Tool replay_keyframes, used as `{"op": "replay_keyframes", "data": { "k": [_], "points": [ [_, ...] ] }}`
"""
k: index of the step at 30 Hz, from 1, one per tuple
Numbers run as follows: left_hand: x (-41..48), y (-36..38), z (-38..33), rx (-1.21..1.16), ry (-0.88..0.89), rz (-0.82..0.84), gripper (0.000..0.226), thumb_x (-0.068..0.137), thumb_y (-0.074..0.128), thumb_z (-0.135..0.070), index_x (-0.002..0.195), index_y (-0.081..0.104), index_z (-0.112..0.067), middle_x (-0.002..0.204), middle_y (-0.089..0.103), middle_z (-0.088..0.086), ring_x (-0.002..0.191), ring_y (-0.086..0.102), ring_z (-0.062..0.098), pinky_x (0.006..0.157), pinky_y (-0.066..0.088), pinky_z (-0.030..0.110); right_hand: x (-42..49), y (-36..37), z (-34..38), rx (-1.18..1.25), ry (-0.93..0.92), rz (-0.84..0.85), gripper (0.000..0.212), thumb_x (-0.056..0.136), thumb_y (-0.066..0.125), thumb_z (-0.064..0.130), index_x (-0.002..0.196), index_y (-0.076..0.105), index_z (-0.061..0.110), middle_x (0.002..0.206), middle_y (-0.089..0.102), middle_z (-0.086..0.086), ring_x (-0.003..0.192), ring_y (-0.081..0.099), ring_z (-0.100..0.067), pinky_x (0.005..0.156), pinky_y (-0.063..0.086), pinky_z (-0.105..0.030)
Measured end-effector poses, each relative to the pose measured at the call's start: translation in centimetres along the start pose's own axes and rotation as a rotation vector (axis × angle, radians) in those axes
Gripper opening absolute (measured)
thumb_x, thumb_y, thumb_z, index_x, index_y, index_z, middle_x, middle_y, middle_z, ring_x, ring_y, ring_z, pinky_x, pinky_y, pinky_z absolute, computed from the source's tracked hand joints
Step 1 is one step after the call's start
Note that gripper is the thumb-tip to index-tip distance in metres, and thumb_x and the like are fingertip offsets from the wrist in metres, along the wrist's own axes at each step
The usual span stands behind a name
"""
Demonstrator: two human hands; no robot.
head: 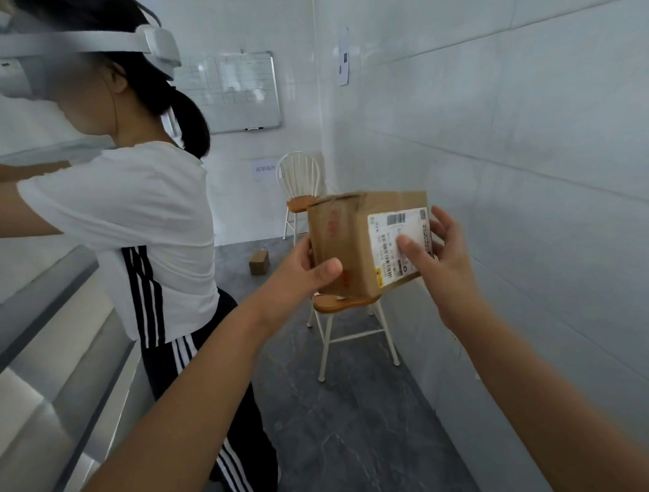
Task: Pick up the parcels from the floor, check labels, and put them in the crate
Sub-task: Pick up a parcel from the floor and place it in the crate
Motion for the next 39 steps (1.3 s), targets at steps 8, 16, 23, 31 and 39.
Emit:
{"op": "replay_keyframes", "data": {
  "k": [8,16,23,31,39],
  "points": [
    [0.8,-0.5,1.1,-0.186,-0.074,-0.238,0.091,0.063,0.078,-0.033,0.136,0.024,-0.021,0.128,0.058,0.003,0.096,0.069,0.014,0.075,0.058,0.028,-0.2,-0.9,1.8,-0.197,-0.144,-0.024,0.064,0.085,0.066,0.016,0.139,0.032,0.025,0.12,0.049,0.004,0.107,0.052,-0.009,0.072,0.054,-0.013],
    [4.6,2.7,0.7,-0.102,-0.098,0.048,0.079,0.06,0.076,-0.03,0.132,0.048,-0.012,0.105,0.073,0.008,0.091,0.071,0.023,0.066,0.056,0.025,1.3,-5.4,0.3,-0.181,0.107,0.218,0.065,0.079,0.069,0.039,0.135,0.037,0.036,0.143,0.041,0.001,0.12,0.052,-0.018,0.096,0.048,-0.036],
    [8.6,7.0,0.2,-0.171,-0.082,-0.013,0.041,0.083,0.06,-0.046,0.117,0.06,-0.023,0.095,0.073,0.0,0.091,0.068,0.018,0.083,0.049,0.033,0.4,-8.9,-2.2,-0.192,0.231,0.363,0.044,0.087,0.062,0.02,0.127,0.047,0.032,0.111,0.067,0.001,0.086,0.071,-0.012,0.064,0.054,-0.022],
    [11.1,12.8,4.6,-0.37,-0.063,-0.002,0.081,0.079,0.05,-0.067,0.145,0.027,-0.027,0.13,0.06,0.0,0.131,0.046,0.023,0.113,0.028,0.052,1.6,-13.1,-4.5,-0.054,0.248,-0.03,0.047,0.093,0.053,0.026,0.138,0.041,0.022,0.112,0.069,-0.002,0.089,0.07,-0.015,0.066,0.053,-0.025],
    [14.8,18.1,2.2,-0.341,0.121,0.317,0.075,0.087,0.042,-0.058,0.149,0.003,-0.041,0.136,0.049,-0.018,0.114,0.059,0.0,0.096,0.05,0.033,1.8,-14.2,-2.4,-0.044,0.124,-0.292,0.057,0.084,0.051,0.044,0.136,0.039,0.025,0.124,0.064,0.004,0.11,0.063,-0.013,0.09,0.051,-0.036]
  ]
}}
Point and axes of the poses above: each hand's wrist, its own x-axis towards the middle knuckle, its own y-axis out of the palm, z = x × y, the point moved 9 cm from there along x, towards the middle knuckle
